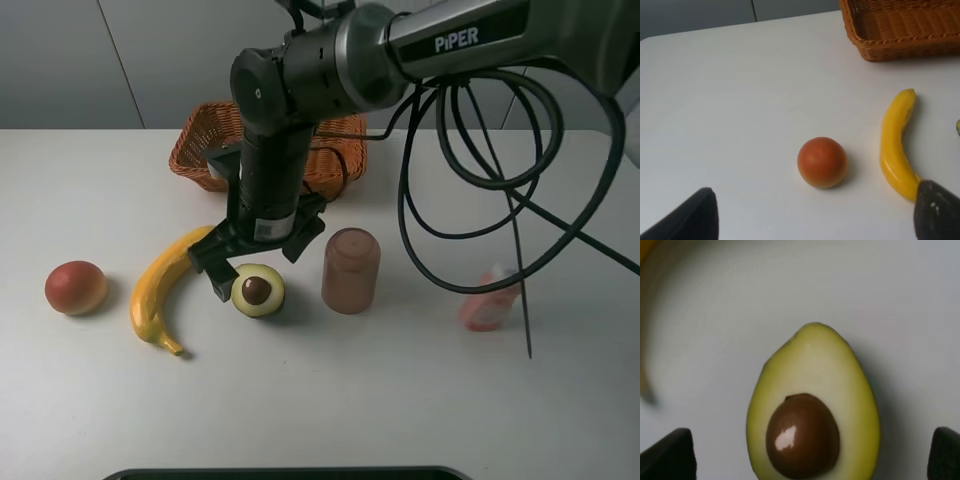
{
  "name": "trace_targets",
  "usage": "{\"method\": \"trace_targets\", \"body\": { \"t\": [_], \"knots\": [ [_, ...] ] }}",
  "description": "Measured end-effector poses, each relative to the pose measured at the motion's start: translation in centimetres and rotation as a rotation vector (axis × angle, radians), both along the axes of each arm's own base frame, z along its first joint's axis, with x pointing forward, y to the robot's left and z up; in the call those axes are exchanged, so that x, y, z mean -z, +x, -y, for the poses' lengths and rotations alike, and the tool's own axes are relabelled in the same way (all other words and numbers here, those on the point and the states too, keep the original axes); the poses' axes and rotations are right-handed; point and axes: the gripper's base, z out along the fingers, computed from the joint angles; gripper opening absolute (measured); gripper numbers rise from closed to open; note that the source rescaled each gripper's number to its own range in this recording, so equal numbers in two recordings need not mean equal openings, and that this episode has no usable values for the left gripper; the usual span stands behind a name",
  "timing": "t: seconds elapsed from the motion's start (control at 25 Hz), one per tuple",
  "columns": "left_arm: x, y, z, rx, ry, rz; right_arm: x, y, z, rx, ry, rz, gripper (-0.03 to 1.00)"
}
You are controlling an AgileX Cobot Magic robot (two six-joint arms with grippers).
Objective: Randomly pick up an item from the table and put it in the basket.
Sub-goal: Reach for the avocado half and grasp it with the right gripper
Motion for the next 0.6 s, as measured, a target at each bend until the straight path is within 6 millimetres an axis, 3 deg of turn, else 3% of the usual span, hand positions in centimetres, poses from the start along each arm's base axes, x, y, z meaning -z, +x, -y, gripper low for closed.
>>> {"method": "trace_targets", "body": {
  "t": [0.6],
  "knots": [
    [0.0,0.0,0.0,0.000,0.000,0.000,3.1,-0.7,-0.7,-0.013,-0.030,-0.055,1.00]
  ]
}}
